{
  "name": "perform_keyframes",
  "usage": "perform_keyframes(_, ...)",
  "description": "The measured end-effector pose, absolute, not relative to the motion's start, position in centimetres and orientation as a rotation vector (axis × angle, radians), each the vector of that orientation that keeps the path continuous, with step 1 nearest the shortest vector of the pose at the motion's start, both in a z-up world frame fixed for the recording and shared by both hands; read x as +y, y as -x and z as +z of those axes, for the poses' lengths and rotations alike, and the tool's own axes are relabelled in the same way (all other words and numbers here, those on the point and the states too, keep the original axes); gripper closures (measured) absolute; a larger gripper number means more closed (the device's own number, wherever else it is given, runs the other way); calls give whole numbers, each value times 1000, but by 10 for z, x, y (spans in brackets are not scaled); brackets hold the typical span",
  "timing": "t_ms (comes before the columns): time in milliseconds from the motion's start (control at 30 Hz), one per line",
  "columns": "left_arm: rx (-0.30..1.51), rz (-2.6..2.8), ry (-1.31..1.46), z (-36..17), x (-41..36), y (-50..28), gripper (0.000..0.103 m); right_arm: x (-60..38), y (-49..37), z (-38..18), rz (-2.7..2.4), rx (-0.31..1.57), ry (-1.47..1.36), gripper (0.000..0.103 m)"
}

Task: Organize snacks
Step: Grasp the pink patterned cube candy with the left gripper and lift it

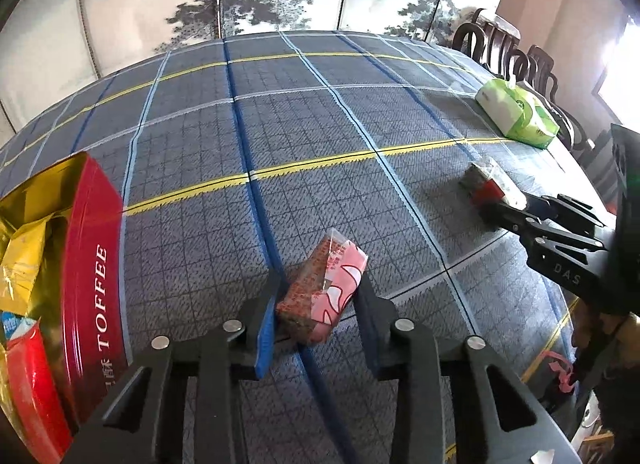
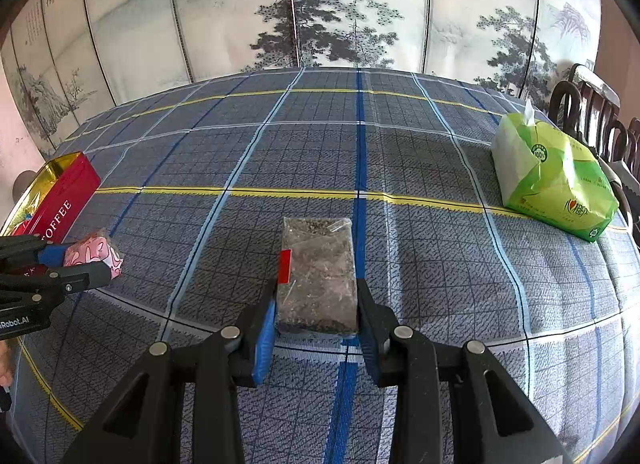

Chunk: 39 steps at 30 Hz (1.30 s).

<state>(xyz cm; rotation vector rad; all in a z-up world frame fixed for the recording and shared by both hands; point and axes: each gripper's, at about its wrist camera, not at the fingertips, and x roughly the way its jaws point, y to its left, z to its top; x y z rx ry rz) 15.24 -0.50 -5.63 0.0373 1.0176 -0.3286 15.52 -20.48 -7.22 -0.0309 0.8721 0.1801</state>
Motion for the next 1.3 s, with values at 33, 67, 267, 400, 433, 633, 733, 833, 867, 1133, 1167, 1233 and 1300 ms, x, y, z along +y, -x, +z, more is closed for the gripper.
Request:
perform_keyframes(33, 1019, -324, -34, -56, -5, -152, 73, -204, -156, -72, 180, 872, 31, 67)
perform_keyframes(67, 1019, -321, -32, -56, -4, -151, 73, -205, -155, -72, 180, 872, 31, 67)
perform_keyframes(267, 1017, -277, -49, -53, -4, -147, 74, -205, -156, -72, 177, 872, 35, 67)
perform_keyframes(400, 1019, -265, -44, -50, -3, -144, 74, -203, -157, -73, 170, 873, 44, 67)
perform_keyframes(433, 1017, -263, -42, -49, -3, -143, 74, -203, -156, -73, 169, 873, 45, 67)
perform_keyframes(633, 1018, -245, -39, -44, 0, -137, 75, -201, -154, -74, 163, 872, 55, 67)
perform_keyframes(733, 1016, -238, -32, -41, 3, -133, 75, -199, -154, -74, 157, 873, 67, 67)
perform_keyframes(833, 1015, -228, -28, -38, 5, -130, 75, -198, -153, -74, 155, 873, 70, 67)
perform_keyframes(867, 1012, -223, -23, -35, 6, -129, 75, -198, -153, -74, 155, 873, 70, 67)
perform_keyframes(1133, 961, -178, -50, -15, 8, -120, 75, -198, -153, -74, 155, 873, 70, 67)
perform_keyframes(1167, 955, -180, -48, -12, 8, -119, 75, -198, -153, -74, 154, 873, 71, 67)
perform_keyframes(1233, 939, -186, -39, -4, 10, -117, 75, -198, -153, -74, 154, 873, 71, 67)
perform_keyframes(1300, 920, -183, -35, 3, 12, -116, 75, -198, -153, -74, 154, 873, 71, 67)
